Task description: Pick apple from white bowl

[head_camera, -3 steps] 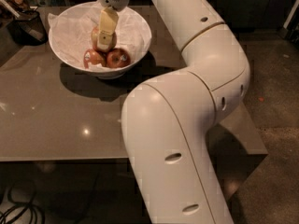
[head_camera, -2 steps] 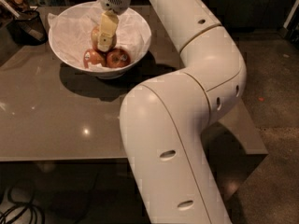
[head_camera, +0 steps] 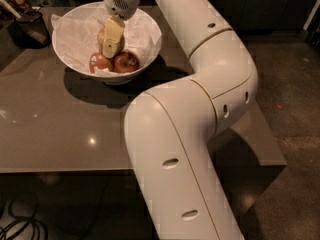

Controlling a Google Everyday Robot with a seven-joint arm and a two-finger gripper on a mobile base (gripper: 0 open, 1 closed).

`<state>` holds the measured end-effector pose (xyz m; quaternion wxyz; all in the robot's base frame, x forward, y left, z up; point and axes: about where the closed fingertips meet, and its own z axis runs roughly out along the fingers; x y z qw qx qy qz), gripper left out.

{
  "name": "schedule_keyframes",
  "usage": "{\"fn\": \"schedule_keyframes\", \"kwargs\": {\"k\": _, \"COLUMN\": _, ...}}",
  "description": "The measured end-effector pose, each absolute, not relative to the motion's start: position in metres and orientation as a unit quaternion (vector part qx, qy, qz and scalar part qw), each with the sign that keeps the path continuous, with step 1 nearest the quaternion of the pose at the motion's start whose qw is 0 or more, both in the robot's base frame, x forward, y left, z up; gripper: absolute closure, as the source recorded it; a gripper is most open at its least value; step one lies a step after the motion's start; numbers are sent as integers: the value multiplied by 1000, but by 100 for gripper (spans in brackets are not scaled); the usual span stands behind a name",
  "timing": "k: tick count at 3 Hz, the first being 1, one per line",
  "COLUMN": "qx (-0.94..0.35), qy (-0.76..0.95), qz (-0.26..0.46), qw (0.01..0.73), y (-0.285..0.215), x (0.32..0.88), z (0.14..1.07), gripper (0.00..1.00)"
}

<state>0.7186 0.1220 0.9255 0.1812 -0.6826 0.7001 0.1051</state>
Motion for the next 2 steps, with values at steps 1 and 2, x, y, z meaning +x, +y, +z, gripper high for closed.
{"fn": "schedule_keyframes", "kwargs": {"k": 1, "qx": -680, "qy": 702, "qz": 117, "qw": 175, "y": 125, "x": 717, "z": 918, "gripper": 12}}
{"fn": "schedule_keyframes", "kwargs": {"k": 2, "qx": -680, "qy": 702, "qz": 117, "qw": 175, "y": 125, "x": 717, "z": 918, "gripper": 31}}
